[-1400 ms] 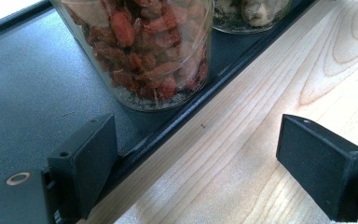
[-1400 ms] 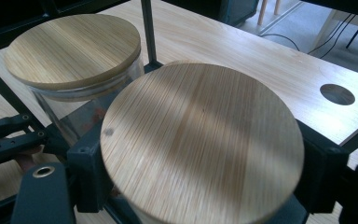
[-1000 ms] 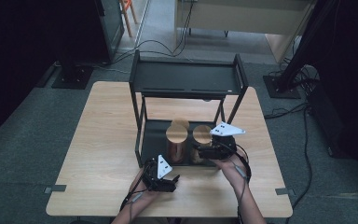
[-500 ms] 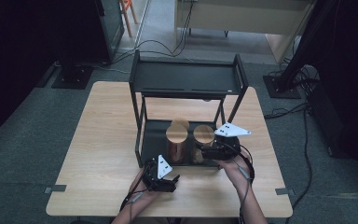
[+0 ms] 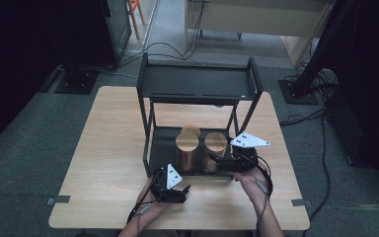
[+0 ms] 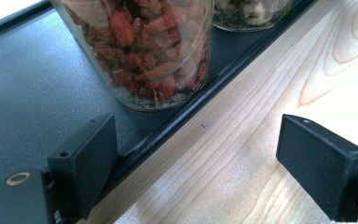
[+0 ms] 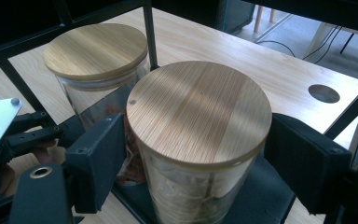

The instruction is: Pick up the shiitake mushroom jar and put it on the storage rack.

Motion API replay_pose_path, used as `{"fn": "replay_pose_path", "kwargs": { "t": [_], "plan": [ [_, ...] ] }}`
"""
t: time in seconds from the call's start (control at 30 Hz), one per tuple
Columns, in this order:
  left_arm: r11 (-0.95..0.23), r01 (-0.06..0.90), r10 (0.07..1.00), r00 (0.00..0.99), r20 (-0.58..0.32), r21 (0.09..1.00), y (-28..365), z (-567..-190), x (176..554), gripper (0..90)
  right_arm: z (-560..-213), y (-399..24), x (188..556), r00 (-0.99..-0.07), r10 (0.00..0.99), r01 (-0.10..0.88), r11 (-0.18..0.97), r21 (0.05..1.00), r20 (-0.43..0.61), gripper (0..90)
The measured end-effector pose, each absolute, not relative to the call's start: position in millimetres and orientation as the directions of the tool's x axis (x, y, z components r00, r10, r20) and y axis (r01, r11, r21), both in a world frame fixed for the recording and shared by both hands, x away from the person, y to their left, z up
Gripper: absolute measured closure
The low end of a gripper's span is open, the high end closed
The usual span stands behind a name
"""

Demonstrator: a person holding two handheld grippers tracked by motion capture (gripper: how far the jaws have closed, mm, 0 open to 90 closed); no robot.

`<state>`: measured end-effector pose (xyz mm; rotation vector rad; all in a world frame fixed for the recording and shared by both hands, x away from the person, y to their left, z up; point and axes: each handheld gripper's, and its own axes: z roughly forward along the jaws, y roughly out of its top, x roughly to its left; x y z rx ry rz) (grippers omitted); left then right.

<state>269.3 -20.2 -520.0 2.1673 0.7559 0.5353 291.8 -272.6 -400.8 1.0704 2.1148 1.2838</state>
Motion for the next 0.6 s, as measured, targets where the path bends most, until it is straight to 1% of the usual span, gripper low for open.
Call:
{"fn": "replay_pose_path", "kwargs": {
  "t": [0.6],
  "plan": [
    [-0.525,0.346,0.667,0.735,0.123,0.778,-20,-520,269,12.8,-402,-277,281,-0.607,0.795,0.379,0.271,0.885,0.017,20.7]
  ]
}}
